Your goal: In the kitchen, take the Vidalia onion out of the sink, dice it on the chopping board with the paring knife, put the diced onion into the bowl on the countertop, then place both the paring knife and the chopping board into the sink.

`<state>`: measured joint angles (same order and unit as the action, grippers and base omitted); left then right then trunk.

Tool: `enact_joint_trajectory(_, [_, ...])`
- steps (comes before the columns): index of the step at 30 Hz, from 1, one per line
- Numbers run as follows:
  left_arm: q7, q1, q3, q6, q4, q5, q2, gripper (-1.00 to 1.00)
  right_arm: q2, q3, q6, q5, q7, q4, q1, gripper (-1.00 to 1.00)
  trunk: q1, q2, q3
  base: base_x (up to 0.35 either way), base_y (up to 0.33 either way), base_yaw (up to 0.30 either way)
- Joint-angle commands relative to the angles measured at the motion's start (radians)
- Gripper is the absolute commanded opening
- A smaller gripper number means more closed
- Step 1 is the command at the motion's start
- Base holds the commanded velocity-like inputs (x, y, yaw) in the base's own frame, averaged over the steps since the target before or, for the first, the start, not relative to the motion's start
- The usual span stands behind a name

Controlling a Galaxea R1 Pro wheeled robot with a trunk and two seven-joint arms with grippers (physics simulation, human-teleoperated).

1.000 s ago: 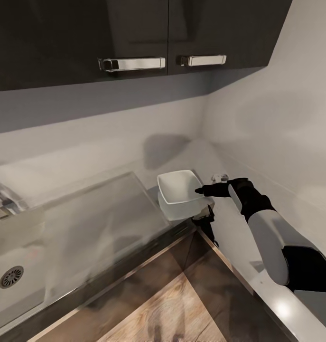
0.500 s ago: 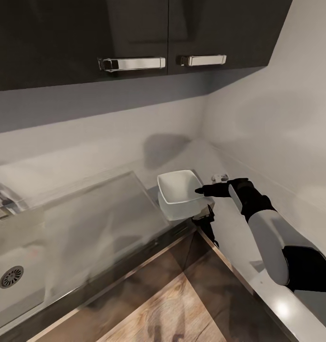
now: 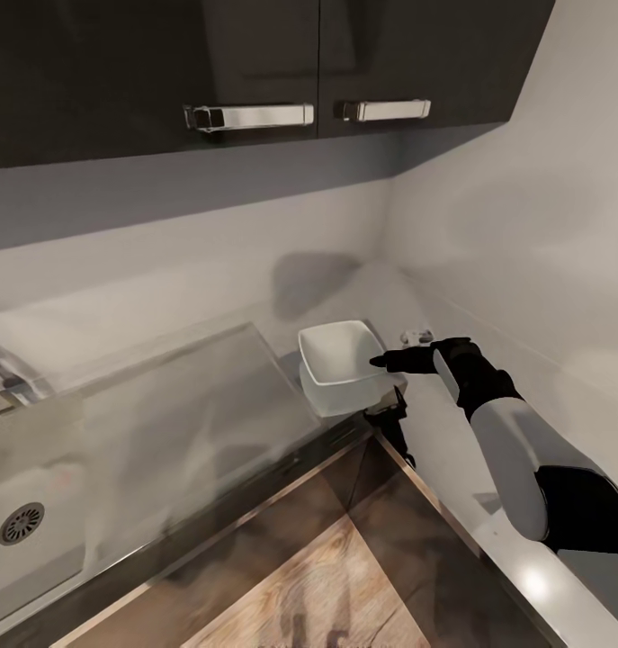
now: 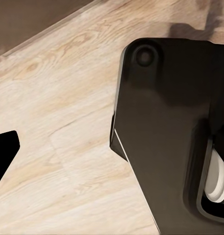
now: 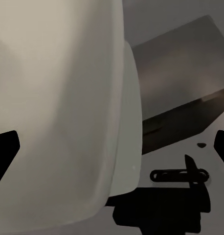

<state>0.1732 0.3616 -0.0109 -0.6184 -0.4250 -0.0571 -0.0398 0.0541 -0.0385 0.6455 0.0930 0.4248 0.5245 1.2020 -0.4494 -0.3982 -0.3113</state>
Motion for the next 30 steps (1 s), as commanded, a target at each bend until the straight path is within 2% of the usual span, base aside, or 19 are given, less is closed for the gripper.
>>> enact_joint_trajectory(1, [0.000, 0.001, -0.001, -0.001, -0.002, -0.006, 0.000, 1.00, 0.000, -0.004, 0.004, 0.010, 0.008, 0.001, 0.001, 1.00, -0.001, -0.002, -0.003, 0.000, 0.000, 0.000])
enact_joint_trajectory(30, [0.000, 0.001, -0.001, -0.001, -0.001, -0.006, 0.000, 1.00, -0.002, -0.003, 0.004, 0.010, 0.007, 0.000, 0.001, 1.00, -0.001, -0.002, -0.031, 0.000, 0.000, 0.000])
